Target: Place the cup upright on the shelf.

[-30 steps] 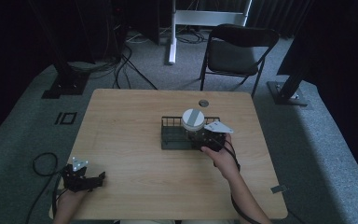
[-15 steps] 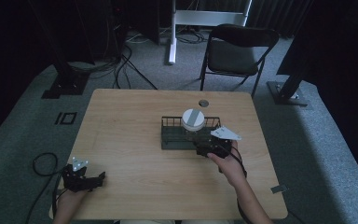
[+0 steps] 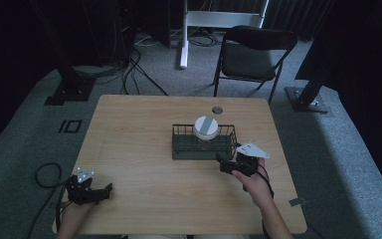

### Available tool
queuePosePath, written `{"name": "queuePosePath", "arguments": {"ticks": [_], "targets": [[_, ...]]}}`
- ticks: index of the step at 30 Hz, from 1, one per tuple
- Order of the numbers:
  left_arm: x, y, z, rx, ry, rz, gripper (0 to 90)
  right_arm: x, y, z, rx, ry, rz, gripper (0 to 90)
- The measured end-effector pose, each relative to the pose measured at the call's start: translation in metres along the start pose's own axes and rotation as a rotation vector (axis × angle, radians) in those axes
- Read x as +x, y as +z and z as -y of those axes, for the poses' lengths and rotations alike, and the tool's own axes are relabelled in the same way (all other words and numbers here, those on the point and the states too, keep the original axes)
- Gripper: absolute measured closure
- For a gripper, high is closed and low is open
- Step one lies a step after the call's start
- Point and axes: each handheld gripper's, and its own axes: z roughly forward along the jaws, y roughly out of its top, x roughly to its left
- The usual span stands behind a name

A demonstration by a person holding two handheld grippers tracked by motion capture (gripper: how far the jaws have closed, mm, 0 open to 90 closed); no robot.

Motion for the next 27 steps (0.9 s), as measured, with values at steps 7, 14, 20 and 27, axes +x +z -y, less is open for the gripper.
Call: {"name": "queuePosePath", "arguments": {"ticks": [7, 14, 20, 27], "targets": [[0.000, 0.000, 0.000, 0.000, 0.000, 0.000, 0.6, -0.011, -0.008, 0.011, -0.001, 0.010, -0.002, 12.3], [0.000, 0.000, 0.000, 0.000, 0.000, 0.000, 0.6, -0.020, -0.012, 0.019, 0.020, 0.011, 0.019, 12.3], [0.000, 0.000, 0.000, 0.000, 0.000, 0.000, 0.6, -0.028, -0.013, 0.033, 0.057, 0.022, 0.043, 12.3], [0.000, 0.000, 0.000, 0.000, 0.000, 0.000, 0.6, -0.040, -0.012, 0.052, 0.127, 0.028, 0.066, 12.4]]}}
